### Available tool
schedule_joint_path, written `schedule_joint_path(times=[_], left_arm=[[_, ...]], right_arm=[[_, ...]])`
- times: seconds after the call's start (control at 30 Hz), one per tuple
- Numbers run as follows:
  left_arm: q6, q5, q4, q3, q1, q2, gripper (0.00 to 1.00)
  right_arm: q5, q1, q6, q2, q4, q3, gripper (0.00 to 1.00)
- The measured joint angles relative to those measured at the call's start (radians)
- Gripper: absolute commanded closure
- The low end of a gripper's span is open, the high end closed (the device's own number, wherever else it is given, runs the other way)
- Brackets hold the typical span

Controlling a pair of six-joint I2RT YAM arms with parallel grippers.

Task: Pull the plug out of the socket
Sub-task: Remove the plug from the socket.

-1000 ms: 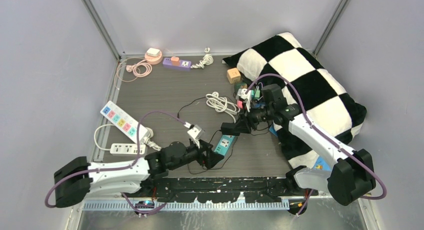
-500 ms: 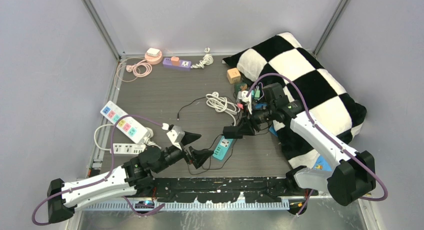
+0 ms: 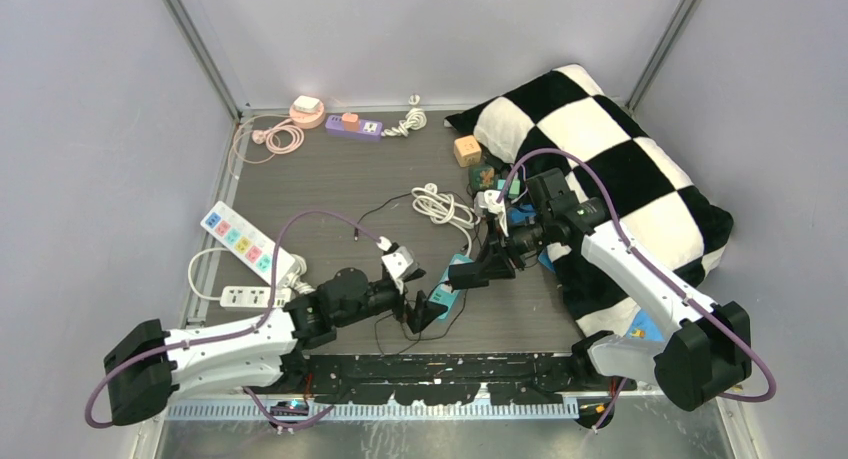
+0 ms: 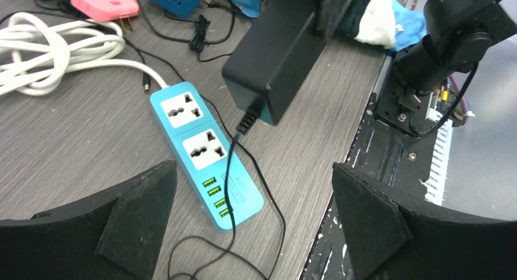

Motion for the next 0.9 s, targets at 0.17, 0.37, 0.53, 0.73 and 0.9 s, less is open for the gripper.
schedule_joint_path(times=[0.17, 0.37, 0.53, 0.73, 0.9], left_arm=[[-0.039, 0.144, 0.133, 0.002, 0.112, 0.096, 0.01], [-0.139, 0.304, 0.314, 0.009, 0.178, 0.235, 0.01], [-0.202, 0.389, 0.437, 0.018, 0.183, 0.331, 0.06], [-0.255, 0.457, 0.563, 0.038, 0.187, 0.426, 0.19], [-0.288, 0.497, 0.64, 0.068, 0.189, 0.49, 0.33]], right_arm=[[-0.018, 0.0, -0.03, 0.0, -0.029, 0.001, 0.99], [-0.027, 0.0, -0.048, 0.0, -0.04, 0.006, 0.99], [-0.031, 0.0, -0.052, 0.0, -0.046, 0.01, 0.99], [-0.034, 0.0, -0.059, 0.0, -0.05, 0.011, 0.99], [-0.034, 0.0, -0.071, 0.0, -0.063, 0.011, 0.99]])
